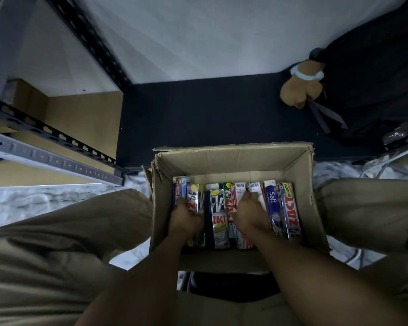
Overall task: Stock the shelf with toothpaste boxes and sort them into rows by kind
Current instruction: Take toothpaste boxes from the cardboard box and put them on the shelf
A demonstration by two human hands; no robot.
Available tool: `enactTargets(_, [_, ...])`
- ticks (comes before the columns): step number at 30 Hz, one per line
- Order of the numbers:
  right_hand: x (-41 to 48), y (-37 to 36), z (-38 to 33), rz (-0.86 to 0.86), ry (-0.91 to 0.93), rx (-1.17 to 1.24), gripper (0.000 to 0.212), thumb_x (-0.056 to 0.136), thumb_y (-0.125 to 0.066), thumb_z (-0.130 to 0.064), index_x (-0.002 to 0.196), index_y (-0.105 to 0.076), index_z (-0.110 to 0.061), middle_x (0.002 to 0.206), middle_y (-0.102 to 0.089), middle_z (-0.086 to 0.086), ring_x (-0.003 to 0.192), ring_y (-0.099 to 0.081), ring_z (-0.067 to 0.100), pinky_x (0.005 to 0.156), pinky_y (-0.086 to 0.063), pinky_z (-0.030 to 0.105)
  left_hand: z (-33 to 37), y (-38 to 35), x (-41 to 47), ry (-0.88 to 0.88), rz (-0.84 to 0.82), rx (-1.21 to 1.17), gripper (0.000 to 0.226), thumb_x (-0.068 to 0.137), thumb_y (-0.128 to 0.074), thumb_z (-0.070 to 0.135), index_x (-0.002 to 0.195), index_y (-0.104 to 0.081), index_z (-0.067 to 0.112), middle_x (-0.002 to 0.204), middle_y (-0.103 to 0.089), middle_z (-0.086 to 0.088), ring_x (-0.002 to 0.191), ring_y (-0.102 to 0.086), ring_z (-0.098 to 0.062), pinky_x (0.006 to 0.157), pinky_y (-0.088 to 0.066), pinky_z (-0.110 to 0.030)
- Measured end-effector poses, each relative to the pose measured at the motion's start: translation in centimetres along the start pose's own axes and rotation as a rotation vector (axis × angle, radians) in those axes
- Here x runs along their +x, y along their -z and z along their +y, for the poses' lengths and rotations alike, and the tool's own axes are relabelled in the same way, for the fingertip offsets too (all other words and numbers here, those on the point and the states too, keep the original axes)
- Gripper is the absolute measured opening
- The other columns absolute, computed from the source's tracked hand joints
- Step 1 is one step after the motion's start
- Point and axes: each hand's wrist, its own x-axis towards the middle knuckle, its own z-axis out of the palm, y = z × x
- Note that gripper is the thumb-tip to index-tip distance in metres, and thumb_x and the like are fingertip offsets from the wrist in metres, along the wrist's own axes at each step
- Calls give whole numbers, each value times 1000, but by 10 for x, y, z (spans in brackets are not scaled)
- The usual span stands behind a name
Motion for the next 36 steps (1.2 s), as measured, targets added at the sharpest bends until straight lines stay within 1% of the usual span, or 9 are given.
enactTargets(2, [0, -2, -1, -18, -56, -28, 51, 91, -67, -33, 131, -49, -7, 122, -54, 12, 90, -66, 19, 68, -58, 31, 5, 4, 1, 22, -25, -123, 45, 86, -75, 9, 109, -39, 24, 97, -63, 4, 86, -64, -13, 64, -50, -22])
enactTargets(5, [2, -6, 0, -66, -144, 61, 41, 90, -71, -33, 119, -56, -9, 105, -58, 8, 81, -65, 17, 64, -57, 29, 13, 8, -4, 18, -65, -260, 44, 85, -75, 9, 110, -43, 23, 106, -67, -4, 97, -68, -24, 79, -58, -42])
enactTargets(11, [9, -5, 11, -144, -45, 284, 47, 80, -77, -43, 116, -59, -18, 113, -56, 6, 90, -62, 19, 76, -58, 35, 27, 8, -20, -64, -134, -344, 45, 88, -73, 10, 122, -44, 18, 103, -66, -1, 86, -67, -11, 57, -54, -21])
enactTargets(15, [7, 6, 11, -198, 61, 495, 28, 84, -78, -28, 105, -62, -19, 111, -66, 5, 91, -63, 17, 76, -55, 32, 35, 9, -29, -80, -120, -387, 45, 90, -71, 13, 125, -43, 22, 110, -66, -5, 96, -67, -17, 75, -59, -34])
enactTargets(19, [3, 30, 13, -285, 104, 706, 35, 90, -72, -26, 121, -56, -22, 118, -67, 2, 101, -63, 17, 76, -51, 29, 45, 18, -40, -119, -104, -417, 49, 90, -72, 18, 127, -42, 29, 116, -66, -4, 104, -67, -21, 95, -55, -49])
enactTargets(23, [-2, 57, 19, -341, 37, 882, 36, 90, -70, -38, 118, -49, -26, 113, -66, 1, 98, -65, 20, 76, -52, 37, 60, 25, -57, -218, -69, -391, 43, 92, -71, 28, 126, -45, 33, 112, -65, 7, 101, -63, -9, 84, -53, -32])
enactTargets(27, [-10, 79, 24, -425, 34, 1117, 50, 82, -74, -49, 119, -50, -26, 109, -73, 9, 95, -72, 27, 87, -57, 52, 76, 35, -76, -334, -72, -386, 41, 93, -69, 32, 130, -54, 23, 111, -72, 1, 101, -71, -18, 92, -57, -44])
enactTargets(32, [-41, 137, 21, -462, 148, 1353, 50, 86, -74, -42, 122, -43, -28, 84, -68, 16, 70, -65, 28, 66, -57, 43, 100, 55, -114, -471, -32, -399, 18, 97, -63, 35, 114, -62, 30, 104, -75, -3, 94, -73, -19, 82, -61, -36])
enactTargets(36, [-73, 183, 14, -311, 236, 1428, 42, 90, -71, -33, 126, -49, -34, 95, -74, 21, 81, -73, 39, 63, -58, 43, 122, 79, -146, -546, -34, -410, 20, 102, -56, 31, 117, -65, 39, 102, -76, 0, 94, -74, -25, 84, -61, -46])
